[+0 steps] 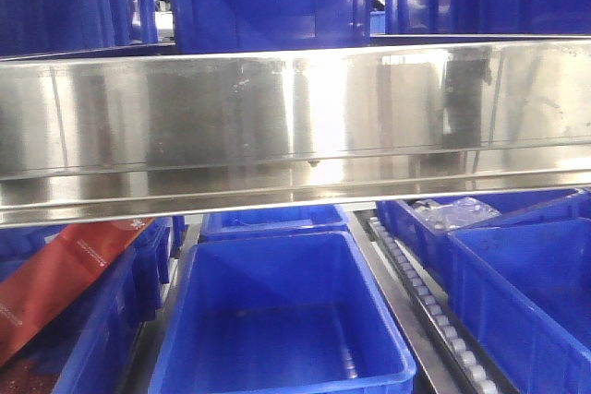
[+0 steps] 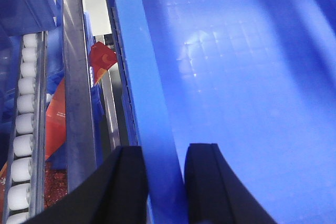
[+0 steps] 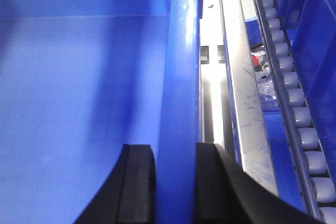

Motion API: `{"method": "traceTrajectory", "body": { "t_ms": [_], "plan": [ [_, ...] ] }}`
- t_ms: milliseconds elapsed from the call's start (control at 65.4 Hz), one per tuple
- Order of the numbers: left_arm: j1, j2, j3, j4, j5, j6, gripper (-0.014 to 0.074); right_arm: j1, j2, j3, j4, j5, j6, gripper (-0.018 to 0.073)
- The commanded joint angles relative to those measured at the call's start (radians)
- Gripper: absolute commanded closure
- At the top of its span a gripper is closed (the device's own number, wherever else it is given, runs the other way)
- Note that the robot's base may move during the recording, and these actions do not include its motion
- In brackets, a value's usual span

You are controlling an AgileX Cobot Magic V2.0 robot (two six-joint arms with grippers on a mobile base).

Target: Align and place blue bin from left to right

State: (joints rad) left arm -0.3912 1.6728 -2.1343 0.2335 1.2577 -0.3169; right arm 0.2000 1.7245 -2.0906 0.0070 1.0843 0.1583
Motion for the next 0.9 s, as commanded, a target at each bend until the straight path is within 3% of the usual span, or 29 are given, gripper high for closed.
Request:
{"method": "traceTrajectory", "body": {
  "t_ms": [0, 566, 887],
  "plan": [
    [-0.003, -0.022, -0.015, 0.008, -0.054, 0.025, 0.0605, -0.007, -0.019, -0.013, -0.038, -0.151, -0.021, 0.0629],
    [-0.003, 0.101, -0.015, 0.001, -0.1, 0.025, 0.0605, -0.019, 0.047, -0.013, -0.028, -0.178, -0.038, 0.0629],
    [-0.003, 0.182, -0.013, 0.094, -0.094, 0.025, 0.0605, -0.036, 0.142, -0.013, -0.028, -0.244, -0.042, 0.0629]
  ]
}}
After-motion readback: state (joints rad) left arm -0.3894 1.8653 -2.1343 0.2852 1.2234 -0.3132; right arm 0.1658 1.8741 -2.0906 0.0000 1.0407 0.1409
